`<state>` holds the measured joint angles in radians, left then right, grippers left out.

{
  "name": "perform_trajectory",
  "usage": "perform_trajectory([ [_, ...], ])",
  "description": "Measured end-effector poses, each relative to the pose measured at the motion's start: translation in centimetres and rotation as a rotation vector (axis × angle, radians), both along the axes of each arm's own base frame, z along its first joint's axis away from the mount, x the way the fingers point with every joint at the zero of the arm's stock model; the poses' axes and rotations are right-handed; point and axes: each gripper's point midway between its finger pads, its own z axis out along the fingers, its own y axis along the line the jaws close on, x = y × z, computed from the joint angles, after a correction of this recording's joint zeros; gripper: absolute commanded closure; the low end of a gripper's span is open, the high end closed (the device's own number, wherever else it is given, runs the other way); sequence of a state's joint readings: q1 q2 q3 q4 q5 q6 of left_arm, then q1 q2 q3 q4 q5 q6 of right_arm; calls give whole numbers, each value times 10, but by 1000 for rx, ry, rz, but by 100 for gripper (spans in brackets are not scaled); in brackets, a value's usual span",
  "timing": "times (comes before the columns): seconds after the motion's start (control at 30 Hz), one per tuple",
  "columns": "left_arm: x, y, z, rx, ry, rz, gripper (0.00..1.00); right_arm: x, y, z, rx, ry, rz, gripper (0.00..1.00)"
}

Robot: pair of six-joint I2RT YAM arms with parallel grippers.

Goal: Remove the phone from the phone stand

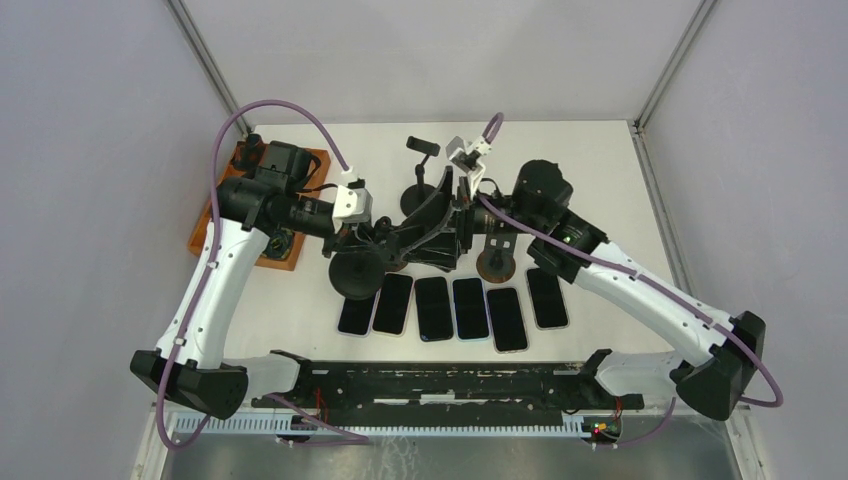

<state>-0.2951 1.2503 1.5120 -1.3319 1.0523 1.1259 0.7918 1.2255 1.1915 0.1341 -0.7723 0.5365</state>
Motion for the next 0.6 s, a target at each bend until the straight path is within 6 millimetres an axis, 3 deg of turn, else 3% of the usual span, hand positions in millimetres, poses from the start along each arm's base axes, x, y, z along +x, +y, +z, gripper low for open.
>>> perform_trajectory([
  [0.17,0,0,0,0,0,0,98,-1,11,-14,-33,32,37,45],
  [0.3,0,-1,2,-12,5,0,95,-3,13,-2,-46,20,61,72],
  [0.43,-1,-4,8,-43,-10,-12,53,-5,12,1,-79,27,81,100],
  [0.6,-1,-5,8,-42,-5,-7,7,3,10,-2,-111,54,58,100],
])
